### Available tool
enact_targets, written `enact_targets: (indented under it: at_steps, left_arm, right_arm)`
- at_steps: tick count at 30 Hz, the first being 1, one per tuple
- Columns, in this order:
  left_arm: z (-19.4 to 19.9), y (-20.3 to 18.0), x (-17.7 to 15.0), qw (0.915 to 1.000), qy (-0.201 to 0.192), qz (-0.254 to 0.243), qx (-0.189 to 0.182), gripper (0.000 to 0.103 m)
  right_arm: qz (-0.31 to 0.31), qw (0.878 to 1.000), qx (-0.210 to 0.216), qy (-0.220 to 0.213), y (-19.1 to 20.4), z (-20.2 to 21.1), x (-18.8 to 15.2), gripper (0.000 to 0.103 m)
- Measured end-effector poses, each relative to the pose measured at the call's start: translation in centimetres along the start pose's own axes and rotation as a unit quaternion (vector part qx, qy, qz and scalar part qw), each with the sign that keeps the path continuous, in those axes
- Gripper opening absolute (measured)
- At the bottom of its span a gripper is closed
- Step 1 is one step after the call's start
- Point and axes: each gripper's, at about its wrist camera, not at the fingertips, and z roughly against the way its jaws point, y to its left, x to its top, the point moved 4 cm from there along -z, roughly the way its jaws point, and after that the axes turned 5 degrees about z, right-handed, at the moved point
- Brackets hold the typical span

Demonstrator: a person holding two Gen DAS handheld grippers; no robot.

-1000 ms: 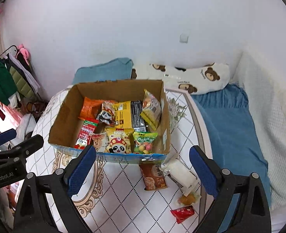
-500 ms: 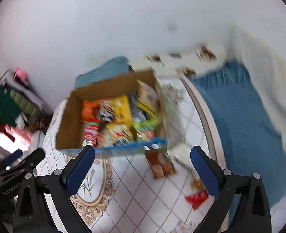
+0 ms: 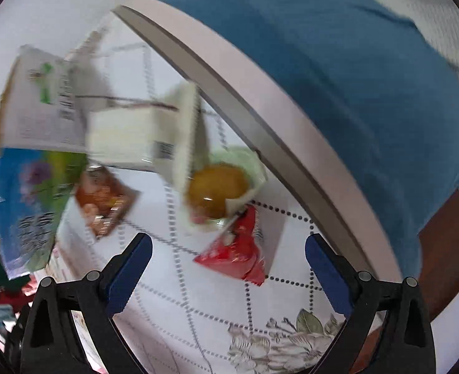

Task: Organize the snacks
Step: 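Grasp the red packet with left tool while right tool grasps brown cake packet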

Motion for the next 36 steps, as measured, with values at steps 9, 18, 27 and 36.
enact_targets:
  at_steps: [9,18,27,36]
  left_arm:
    - [-2.7,2.2,-1.5,0.9992,0.032,0.008,0.022,0.098]
    - [-5.3,4.0,-3.2,0.9957,0.085,0.032,0.016,0.098]
    - [-6.6,-3.5,-5.6,0.9809,0.159,-0.08,-0.079,0.098]
    - [-10.1,-8.0,-8.9,0.9662,0.206,-0.129,-0.087,0.044]
  right_arm:
    - [0.159,0.987,-0.009,-0.011,6.7,-1.8,-4.6,0.047]
    - [0.326,0.941,0.063,0.06,17.6,-3.6,-11.3,0.064]
    - [0.274,0.961,0.036,-0.017,13.7,1.0,-3.1,0.084]
    - [0.307,0.951,-0.001,-0.036,16.4,-1.8,3.0,0.083]
